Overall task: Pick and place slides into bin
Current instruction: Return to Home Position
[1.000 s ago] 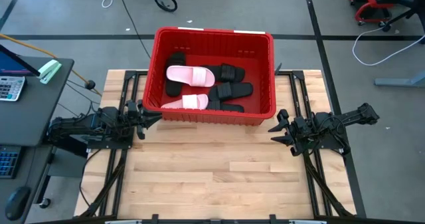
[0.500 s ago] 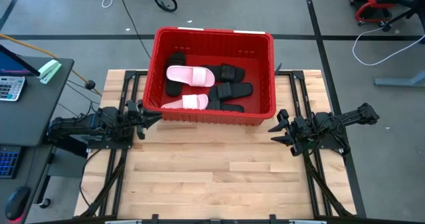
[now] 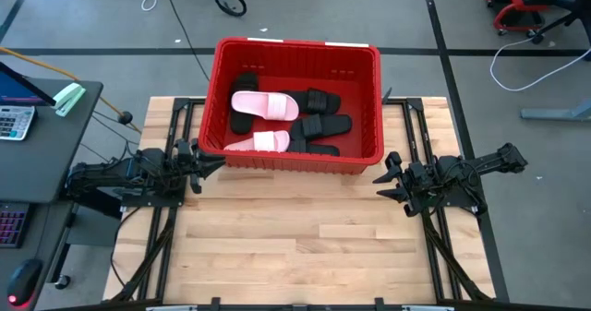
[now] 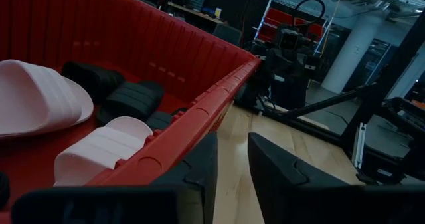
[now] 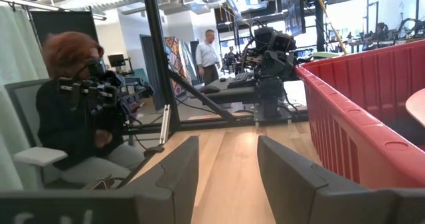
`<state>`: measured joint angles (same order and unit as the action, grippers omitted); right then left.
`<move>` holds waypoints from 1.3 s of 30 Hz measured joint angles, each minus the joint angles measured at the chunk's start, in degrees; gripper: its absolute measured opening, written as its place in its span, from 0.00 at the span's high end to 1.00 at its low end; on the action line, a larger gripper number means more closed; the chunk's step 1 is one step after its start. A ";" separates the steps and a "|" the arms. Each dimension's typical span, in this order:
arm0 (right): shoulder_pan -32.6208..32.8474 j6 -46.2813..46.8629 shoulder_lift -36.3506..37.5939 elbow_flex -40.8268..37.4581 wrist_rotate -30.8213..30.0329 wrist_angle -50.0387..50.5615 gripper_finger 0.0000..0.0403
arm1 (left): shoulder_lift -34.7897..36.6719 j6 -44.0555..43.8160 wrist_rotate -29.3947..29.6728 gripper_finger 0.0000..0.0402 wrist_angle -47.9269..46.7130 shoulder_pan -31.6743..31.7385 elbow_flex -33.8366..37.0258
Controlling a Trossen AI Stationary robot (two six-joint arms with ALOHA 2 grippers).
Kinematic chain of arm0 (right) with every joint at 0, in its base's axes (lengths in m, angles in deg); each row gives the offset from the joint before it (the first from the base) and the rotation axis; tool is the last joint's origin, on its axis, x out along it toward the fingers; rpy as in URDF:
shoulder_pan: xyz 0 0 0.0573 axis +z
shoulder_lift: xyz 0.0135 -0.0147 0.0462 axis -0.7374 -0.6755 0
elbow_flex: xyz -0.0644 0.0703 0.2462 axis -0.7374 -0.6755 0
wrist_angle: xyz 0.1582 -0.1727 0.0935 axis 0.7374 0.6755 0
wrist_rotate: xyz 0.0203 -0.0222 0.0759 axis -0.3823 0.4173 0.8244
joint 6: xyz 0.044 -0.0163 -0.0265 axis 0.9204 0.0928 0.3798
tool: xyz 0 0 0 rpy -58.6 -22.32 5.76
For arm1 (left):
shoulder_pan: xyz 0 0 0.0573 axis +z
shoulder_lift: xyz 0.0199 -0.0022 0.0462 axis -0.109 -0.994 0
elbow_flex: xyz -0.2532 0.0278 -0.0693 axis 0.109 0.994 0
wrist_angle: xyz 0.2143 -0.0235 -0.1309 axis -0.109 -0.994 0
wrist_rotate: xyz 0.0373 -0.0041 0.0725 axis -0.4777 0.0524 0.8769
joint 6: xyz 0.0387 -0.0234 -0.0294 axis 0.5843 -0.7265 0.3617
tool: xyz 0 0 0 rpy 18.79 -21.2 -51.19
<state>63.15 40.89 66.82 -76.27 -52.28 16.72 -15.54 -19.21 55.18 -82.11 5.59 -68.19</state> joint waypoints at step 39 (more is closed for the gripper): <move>-0.01 0.00 0.00 0.00 -0.01 0.01 0.60 | 0.00 -0.01 -0.01 0.78 -0.01 0.00 0.00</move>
<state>63.14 40.89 66.82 -76.27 -52.29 16.73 -15.54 -19.22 55.17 -82.12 5.59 -68.19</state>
